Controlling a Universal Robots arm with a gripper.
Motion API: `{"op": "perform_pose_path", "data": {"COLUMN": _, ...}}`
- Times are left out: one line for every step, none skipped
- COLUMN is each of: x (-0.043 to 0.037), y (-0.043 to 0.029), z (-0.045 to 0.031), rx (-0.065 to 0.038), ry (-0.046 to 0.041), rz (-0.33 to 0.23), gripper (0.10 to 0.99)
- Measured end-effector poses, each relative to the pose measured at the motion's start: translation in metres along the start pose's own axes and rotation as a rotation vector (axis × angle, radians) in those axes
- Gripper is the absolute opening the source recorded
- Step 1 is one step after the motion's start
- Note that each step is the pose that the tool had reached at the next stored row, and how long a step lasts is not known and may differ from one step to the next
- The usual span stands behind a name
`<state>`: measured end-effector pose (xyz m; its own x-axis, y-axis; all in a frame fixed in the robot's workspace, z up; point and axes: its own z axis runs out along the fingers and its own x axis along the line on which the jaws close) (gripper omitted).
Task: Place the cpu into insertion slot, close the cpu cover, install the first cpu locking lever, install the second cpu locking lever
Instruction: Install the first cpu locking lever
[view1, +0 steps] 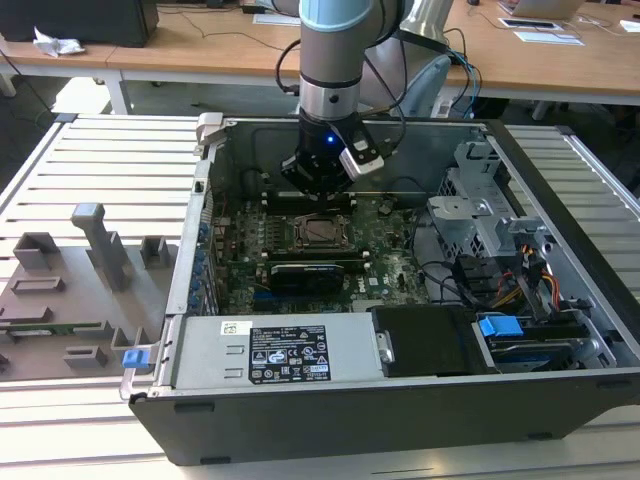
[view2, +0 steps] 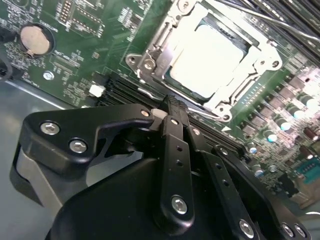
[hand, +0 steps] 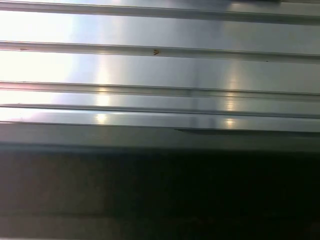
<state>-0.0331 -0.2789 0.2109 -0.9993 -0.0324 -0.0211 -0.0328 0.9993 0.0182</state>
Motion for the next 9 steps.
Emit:
{"op": "perform_pose_path", "data": {"x": -0.0009, "y": 0.0000, "z": 0.0004, "rx": 0.000, "ry": 0.0002, "rz": 0.000, "gripper": 0.106}}
{"op": "perform_pose_path", "data": {"x": -0.0015, "y": -0.0001, "z": 0.0007, "rx": 0.000, "ry": 0.0003, "rz": 0.001, "gripper": 0.106}}
{"op": "perform_pose_path", "data": {"x": -0.0020, "y": -0.0001, "z": 0.0012, "rx": 0.000, "ry": 0.0005, "rz": 0.002, "gripper": 0.106}}
{"op": "perform_pose_path", "data": {"x": -0.0024, "y": -0.0002, "z": 0.0017, "rx": 0.000, "ry": 0.0005, "rz": 0.002, "gripper": 0.106}}
{"op": "perform_pose_path", "data": {"x": -0.0030, "y": -0.0003, "z": 0.0025, "rx": 0.000, "ry": 0.0007, "rz": 0.003, "gripper": 0.106}}
{"op": "perform_pose_path", "data": {"x": -0.0035, "y": -0.0004, "z": 0.0031, "rx": 0.000, "ry": 0.0008, "rz": 0.003, "gripper": 0.106}}
{"op": "perform_pose_path", "data": {"x": -0.0040, "y": -0.0006, "z": 0.0041, "rx": 0.000, "ry": 0.0009, "rz": 0.004, "gripper": 0.106}}
{"op": "perform_pose_path", "data": {"x": -0.0044, "y": -0.0007, "z": 0.0046, "rx": 0.000, "ry": 0.0009, "rz": 0.004, "gripper": 0.106}}
{"op": "perform_pose_path", "data": {"x": -0.0049, "y": -0.0016, "z": 0.0054, "rx": 0.000, "ry": 0.0011, "rz": 0.005, "gripper": 0.106}}
